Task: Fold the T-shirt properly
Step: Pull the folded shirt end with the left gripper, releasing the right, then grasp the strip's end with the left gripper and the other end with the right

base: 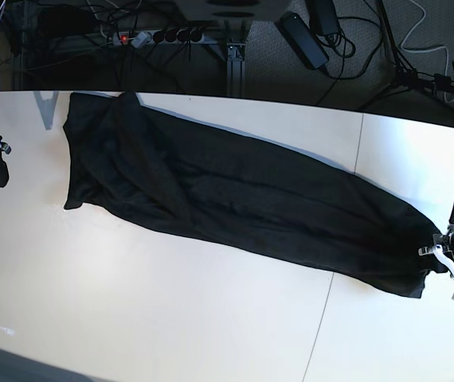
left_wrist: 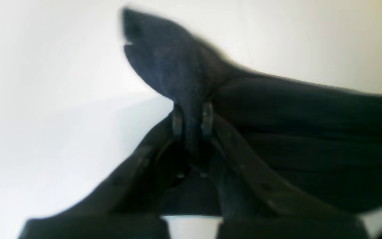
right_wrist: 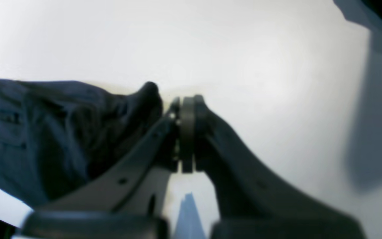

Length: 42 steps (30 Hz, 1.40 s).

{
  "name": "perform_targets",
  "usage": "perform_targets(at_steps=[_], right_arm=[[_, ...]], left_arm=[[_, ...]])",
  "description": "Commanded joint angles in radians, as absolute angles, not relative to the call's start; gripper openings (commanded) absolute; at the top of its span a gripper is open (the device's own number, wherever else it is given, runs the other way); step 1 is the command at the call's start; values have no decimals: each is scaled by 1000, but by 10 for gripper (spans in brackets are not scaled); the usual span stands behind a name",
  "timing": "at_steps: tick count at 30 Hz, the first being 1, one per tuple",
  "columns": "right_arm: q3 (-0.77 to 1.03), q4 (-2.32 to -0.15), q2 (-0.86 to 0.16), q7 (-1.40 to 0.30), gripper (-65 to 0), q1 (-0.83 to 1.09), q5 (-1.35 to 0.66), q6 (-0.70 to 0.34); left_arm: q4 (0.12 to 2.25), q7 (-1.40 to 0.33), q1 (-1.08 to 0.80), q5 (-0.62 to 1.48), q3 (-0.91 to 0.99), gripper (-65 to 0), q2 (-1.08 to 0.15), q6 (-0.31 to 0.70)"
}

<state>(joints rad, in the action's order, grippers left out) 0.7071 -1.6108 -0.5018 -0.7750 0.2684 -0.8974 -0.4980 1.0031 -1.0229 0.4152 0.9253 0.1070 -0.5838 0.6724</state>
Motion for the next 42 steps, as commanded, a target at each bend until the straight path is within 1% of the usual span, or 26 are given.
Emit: perform_targets(at_steps=[1, 4, 8, 14, 17, 21, 24, 29, 33, 37, 40, 41, 42], right_arm=[[719, -1625, -529, -752, -650, 261, -913, -565], [719, -1625, -529, -752, -650, 261, -913, -566], [719, -1625, -529, -752, -650, 258, -913, -565], [719, -1625, -529, -740, -650, 255, -912, -565], [719, -1625, -529, -740, -650, 255, -911, -565], [719, -1625, -529, -733, -650, 255, -901, -565], [719, -1625, -529, -733, -650, 255, -901, -565], [719, -1625, -529, -733, -650, 252, -901, -565], [719, -1625, -529, -733, -650, 253, -901, -565], [719, -1625, -529, -733, -650, 252, -901, -565], [719, -1625, -529, -733, -650, 252, -902, -565], [719, -1625, -529, -733, -650, 252, -902, -565], [719, -1625, -529, -733, -650, 252, -902, -565]], left_arm=[[1030, -1034, 440, 960, 110, -650, -592, 696], [1084, -1109, 422, 1021, 110, -650, -565, 698], [1259, -1116, 343, 1027, 110, -650, -509, 698], [1592, -1088, 169, 908, 76, -650, -409, 698], [1686, -1058, 111, 820, 42, -650, -345, 647], [1711, -1032, 97, 697, -49, -650, -257, 585], [1711, -1024, 97, 615, -138, -650, -196, 558], [1711, -1012, 97, 475, -243, -650, -126, 485], [1711, -984, 97, 402, -274, -650, -92, 482], [1711, -976, 97, 415, -299, -642, -77, 482], [1711, -976, 97, 422, -337, -366, -78, 474], [1711, -975, 97, 422, -350, -305, -78, 443], [1711, -967, 97, 421, -361, -281, -78, 418]])
